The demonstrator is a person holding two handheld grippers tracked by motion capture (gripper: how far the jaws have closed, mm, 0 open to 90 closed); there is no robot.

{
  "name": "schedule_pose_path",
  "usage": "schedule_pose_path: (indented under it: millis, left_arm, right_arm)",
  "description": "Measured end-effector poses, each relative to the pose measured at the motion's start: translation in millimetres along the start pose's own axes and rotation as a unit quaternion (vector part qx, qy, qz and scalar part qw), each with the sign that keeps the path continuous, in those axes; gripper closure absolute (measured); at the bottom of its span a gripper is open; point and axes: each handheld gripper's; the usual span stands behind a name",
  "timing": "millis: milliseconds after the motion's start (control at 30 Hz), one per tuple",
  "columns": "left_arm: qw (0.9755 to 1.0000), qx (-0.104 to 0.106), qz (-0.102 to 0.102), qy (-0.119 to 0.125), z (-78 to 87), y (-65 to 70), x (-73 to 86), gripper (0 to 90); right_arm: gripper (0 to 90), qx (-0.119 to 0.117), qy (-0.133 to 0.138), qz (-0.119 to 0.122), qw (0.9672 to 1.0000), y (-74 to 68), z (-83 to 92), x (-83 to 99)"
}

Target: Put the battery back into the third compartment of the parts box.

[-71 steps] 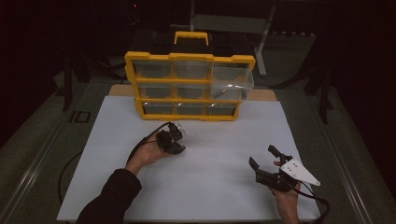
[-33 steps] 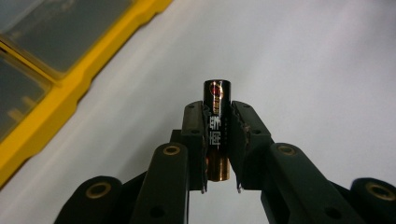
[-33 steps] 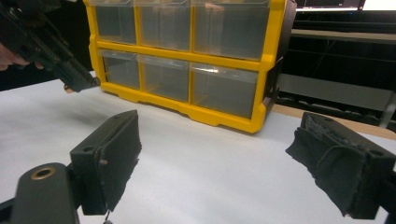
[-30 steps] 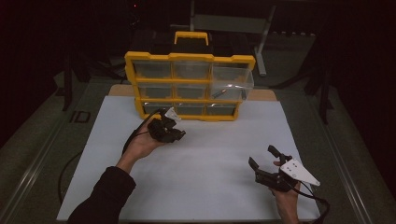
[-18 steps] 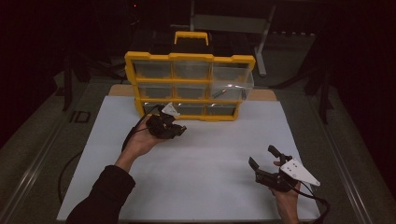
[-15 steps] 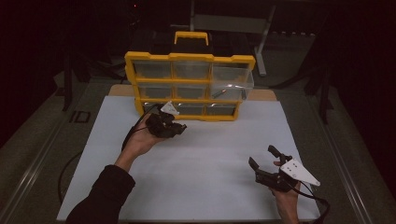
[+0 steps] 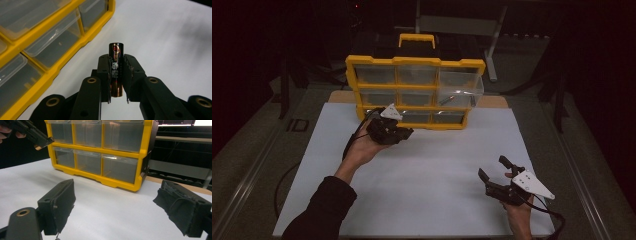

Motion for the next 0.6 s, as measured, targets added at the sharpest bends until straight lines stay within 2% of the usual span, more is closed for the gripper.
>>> schedule_pose_path:
  millis: [333,433,600]
  left_arm:
    - [0.9996,0.003,-0.004,0.026,6.1,4.5,-7.4,77.7]
    - [0.9991,0.006,-0.004,0.042,7.2,6.7,-10.0,77.7]
    - [0.9986,0.013,-0.006,0.050,9.6,8.6,-14.1,77.7]
  right_arm:
    - [13.7,0.000,0.000,0.000,1.0000,0.0,0.1,0.0]
    - [13.7,0.000,0.001,0.000,1.0000,0.0,0.0,0.0]
    - [13.7,0.000,0.000,0.001,1.0000,0.1,0.0,0.0]
Point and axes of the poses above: each handheld gripper's, and its own axes: z roughly backward along the jaws, x roughly out of its underside, y roughly to its right, and after that the axes turned 15 degrees about z, right-handed
